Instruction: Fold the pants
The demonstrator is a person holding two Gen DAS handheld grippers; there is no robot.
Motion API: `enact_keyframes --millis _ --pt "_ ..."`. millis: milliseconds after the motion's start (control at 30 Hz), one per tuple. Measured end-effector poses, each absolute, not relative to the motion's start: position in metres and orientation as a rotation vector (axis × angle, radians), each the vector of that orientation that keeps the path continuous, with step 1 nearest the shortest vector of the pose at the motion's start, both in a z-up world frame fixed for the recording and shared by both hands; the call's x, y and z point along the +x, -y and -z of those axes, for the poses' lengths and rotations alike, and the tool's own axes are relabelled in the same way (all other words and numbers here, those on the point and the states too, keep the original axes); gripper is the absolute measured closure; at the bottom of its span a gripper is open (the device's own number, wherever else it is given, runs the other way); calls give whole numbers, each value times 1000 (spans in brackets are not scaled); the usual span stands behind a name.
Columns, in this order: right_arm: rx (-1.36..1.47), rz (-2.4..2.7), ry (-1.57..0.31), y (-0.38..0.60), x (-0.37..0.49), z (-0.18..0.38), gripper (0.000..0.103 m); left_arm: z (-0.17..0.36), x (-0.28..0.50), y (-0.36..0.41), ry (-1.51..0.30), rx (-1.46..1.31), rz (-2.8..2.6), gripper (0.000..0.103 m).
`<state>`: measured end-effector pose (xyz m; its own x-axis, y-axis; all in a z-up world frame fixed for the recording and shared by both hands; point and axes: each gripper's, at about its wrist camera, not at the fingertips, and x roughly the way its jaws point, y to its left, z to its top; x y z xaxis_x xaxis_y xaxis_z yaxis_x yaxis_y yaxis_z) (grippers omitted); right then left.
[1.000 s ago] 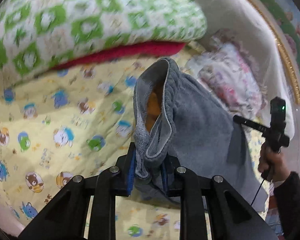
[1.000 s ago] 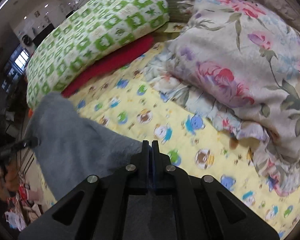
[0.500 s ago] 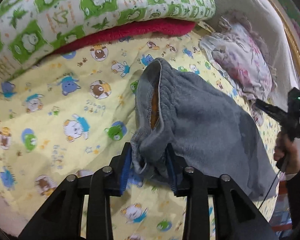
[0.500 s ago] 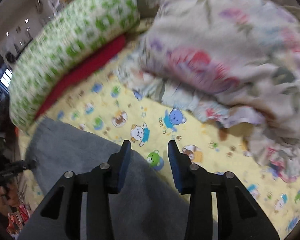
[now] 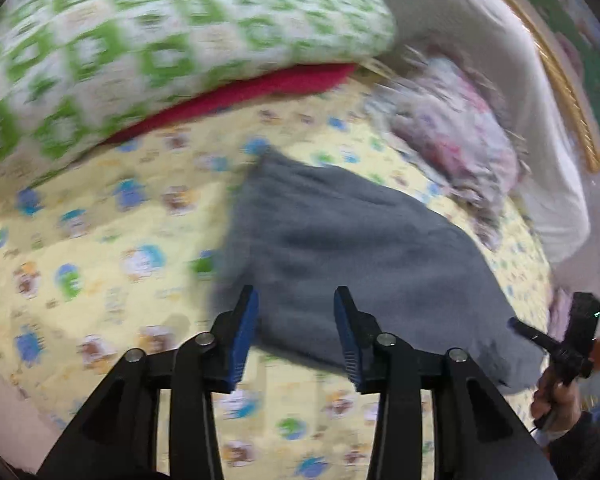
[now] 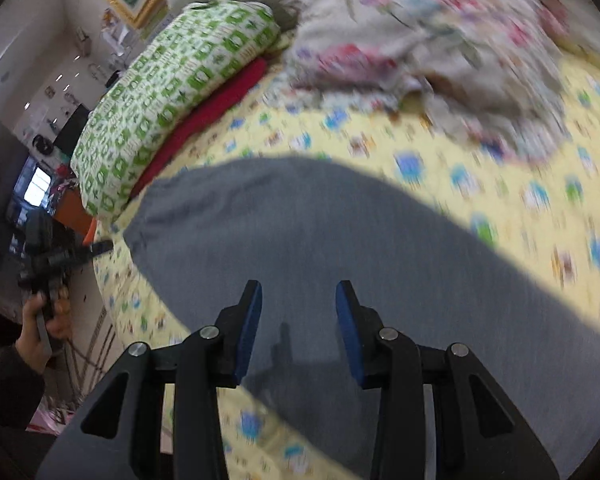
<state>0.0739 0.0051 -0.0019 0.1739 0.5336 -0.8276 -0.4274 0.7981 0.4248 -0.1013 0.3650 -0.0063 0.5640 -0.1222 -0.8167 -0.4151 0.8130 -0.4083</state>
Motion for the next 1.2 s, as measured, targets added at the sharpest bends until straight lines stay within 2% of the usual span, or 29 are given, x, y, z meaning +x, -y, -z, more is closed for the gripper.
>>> enact_keyframes --millis 367,533,700,1033,1067,1100,1133,1167,1200 --pt "191 -458 -1208 57 21 6 63 32 -33 -240 -1128 -457 192 54" --pt "33 -316 -1202 70 -13 2 48 38 -21 -153 -1192 -225 433 49" --pt "-92 -199 -1207 99 -31 2 48 39 -13 -76 -1202 -67 584 44" --pt "-75 -190 -1231 166 -20 18 48 69 19 5 -1285 99 574 43" --pt "-83 -197 -1238 169 -19 21 48 73 21 13 -1287 145 561 49" --pt "-86 -211 -1248 172 -17 24 57 79 22 20 -1292 195 547 75" --pt "-91 -208 -1252 176 -15 26 89 87 24 26 -1316 247 527 90" --pt "-83 -197 -1259 183 -12 26 102 90 25 28 -1330 248 530 94" --pt "-38 -205 -1263 193 -9 24 103 88 25 29 -1329 247 537 97"
